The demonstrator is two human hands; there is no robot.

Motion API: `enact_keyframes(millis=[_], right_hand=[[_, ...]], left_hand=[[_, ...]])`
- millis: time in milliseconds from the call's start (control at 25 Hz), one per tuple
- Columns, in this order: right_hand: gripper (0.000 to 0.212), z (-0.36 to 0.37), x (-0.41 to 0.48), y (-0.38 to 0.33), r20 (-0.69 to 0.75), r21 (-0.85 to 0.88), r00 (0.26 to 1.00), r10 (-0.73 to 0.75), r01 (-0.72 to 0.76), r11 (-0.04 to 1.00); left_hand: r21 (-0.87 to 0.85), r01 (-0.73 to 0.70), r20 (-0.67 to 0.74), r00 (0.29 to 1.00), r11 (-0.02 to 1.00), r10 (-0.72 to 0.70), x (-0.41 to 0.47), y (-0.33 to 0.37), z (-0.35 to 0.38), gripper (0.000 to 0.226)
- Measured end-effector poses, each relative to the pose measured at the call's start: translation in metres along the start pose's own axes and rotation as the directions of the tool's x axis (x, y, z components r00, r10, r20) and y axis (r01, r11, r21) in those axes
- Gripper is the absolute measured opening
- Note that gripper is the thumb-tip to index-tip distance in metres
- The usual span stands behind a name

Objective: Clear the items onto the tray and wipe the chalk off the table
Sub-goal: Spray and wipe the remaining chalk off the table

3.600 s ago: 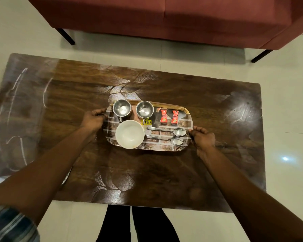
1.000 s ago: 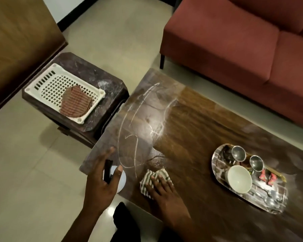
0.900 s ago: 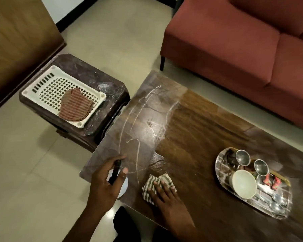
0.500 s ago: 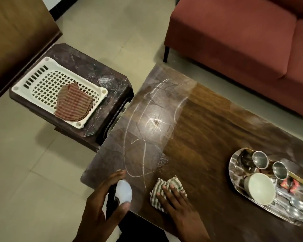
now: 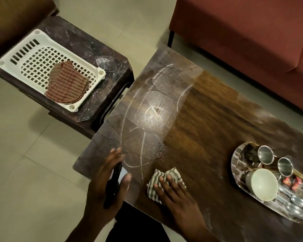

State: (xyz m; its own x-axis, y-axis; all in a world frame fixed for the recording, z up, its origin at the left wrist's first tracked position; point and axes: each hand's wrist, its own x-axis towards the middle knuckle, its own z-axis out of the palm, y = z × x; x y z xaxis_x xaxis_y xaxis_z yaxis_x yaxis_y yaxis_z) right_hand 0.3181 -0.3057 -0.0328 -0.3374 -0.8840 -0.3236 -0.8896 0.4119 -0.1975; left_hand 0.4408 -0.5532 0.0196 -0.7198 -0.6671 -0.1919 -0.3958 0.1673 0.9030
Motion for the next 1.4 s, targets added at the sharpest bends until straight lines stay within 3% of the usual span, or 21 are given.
enact_keyframes(millis=[120,240,360,440,520,600,680,760,800,880,920,960,1000,1040,1120,1200,1240,1320,1360,1400], right_hand=[[0.059,-0.005,0.012,0.022,-0.018,-0.063,0.994,-0.106,0.104,0.993],[0.059,-0.017,0.038,0.051,-0.02,-0.12,0.985,-0.173,0.169,0.978],[0.06,-0.042,0.094,0.099,-0.074,-0.121,0.989,-0.126,0.116,0.986],[0.058,-0.061,0.138,0.131,-0.132,-0.063,0.991,-0.011,0.003,0.998],[0.057,-0.081,0.181,0.161,-0.181,0.056,0.966,0.182,-0.175,0.983],[0.06,-0.1,0.214,0.184,-0.236,0.189,0.89,0.391,-0.353,0.916],[0.066,-0.112,0.23,0.186,-0.274,0.353,0.797,0.538,-0.437,0.828],[0.065,-0.105,0.221,0.154,-0.281,0.426,0.766,0.578,-0.44,0.791],[0.061,-0.096,0.204,0.126,-0.275,0.392,0.814,0.512,-0.391,0.833],[0.053,-0.071,0.157,0.068,-0.211,0.253,0.96,0.184,-0.128,0.959],[0.051,-0.058,0.135,0.053,-0.153,0.161,0.988,-0.036,0.061,0.985],[0.051,-0.051,0.126,0.059,-0.119,0.085,0.97,-0.211,0.222,0.971],[0.051,-0.056,0.131,0.077,-0.099,0.042,0.953,-0.285,0.29,0.956],[0.051,-0.068,0.146,0.101,-0.122,0.013,0.963,-0.242,0.245,0.969],[0.044,-0.102,0.198,0.152,-0.295,0.132,0.952,0.087,-0.05,0.99],[0.043,-0.138,0.256,0.21,-0.347,0.277,0.817,0.461,-0.38,0.882],[0.048,-0.151,0.282,0.231,-0.345,0.342,0.76,0.551,-0.444,0.828],[0.055,-0.155,0.311,0.224,-0.332,0.436,0.688,0.646,-0.495,0.751],[0.055,-0.146,0.308,0.195,-0.316,0.43,0.705,0.635,-0.491,0.758],[0.056,-0.136,0.293,0.153,-0.307,0.401,0.786,0.536,-0.404,0.822]], left_hand=[[-0.031,-0.114,-0.002,0.993,0.993,0.114,0.049,0.02,0.006,0.037],[-0.045,-0.088,0.064,0.994,0.995,0.09,0.095,0.045,0.005,0.026],[-0.218,-0.021,0.109,0.993,0.976,0.045,0.129,0.077,0.009,0.024],[-0.222,0.028,0.11,0.994,0.975,-0.003,0.142,0.096,0.014,0.021],[-0.054,0.016,0.096,0.995,0.998,-0.011,0.145,0.103,0.021,0.02],[0.101,-0.02,0.079,0.997,0.995,0.012,0.146,0.098,0.029,0.033],[0.115,0.018,0.055,0.998,0.993,-0.025,0.152,0.091,0.035,0.043],[0.13,0.067,0.037,0.997,0.989,-0.072,0.158,0.086,0.038,0.046],[0.162,0.07,0.041,0.996,0.984,-0.078,0.159,0.083,0.038,0.045],[0.199,0.07,0.077,0.993,0.977,-0.087,0.162,0.079,0.036,0.04],[0.207,0.069,0.098,0.991,0.976,-0.091,0.166,0.077,0.035,0.039],[0.217,0.067,0.119,0.988,0.974,-0.095,0.171,0.075,0.033,0.038],[0.222,0.068,0.13,0.987,0.973,-0.098,0.174,0.074,0.031,0.037],[0.223,0.074,0.122,0.987,0.972,-0.103,0.179,0.074,0.028,0.038],[0.24,0.074,0.094,0.991,0.968,-0.099,0.186,0.076,0.022,0.041],[0.221,0.062,0.125,0.988,0.973,-0.091,0.188,0.077,0.017,0.038],[0.19,0.061,0.156,0.984,0.98,-0.091,0.187,0.077,0.014,0.037],[0.119,0.069,0.204,0.975,0.991,-0.092,0.186,0.076,0.012,0.039],[0.085,0.086,0.208,0.973,0.993,-0.102,0.186,0.075,0.011,0.039],[0.06,0.102,0.198,0.974,0.993,-0.112,0.186,0.076,0.01,0.035]])
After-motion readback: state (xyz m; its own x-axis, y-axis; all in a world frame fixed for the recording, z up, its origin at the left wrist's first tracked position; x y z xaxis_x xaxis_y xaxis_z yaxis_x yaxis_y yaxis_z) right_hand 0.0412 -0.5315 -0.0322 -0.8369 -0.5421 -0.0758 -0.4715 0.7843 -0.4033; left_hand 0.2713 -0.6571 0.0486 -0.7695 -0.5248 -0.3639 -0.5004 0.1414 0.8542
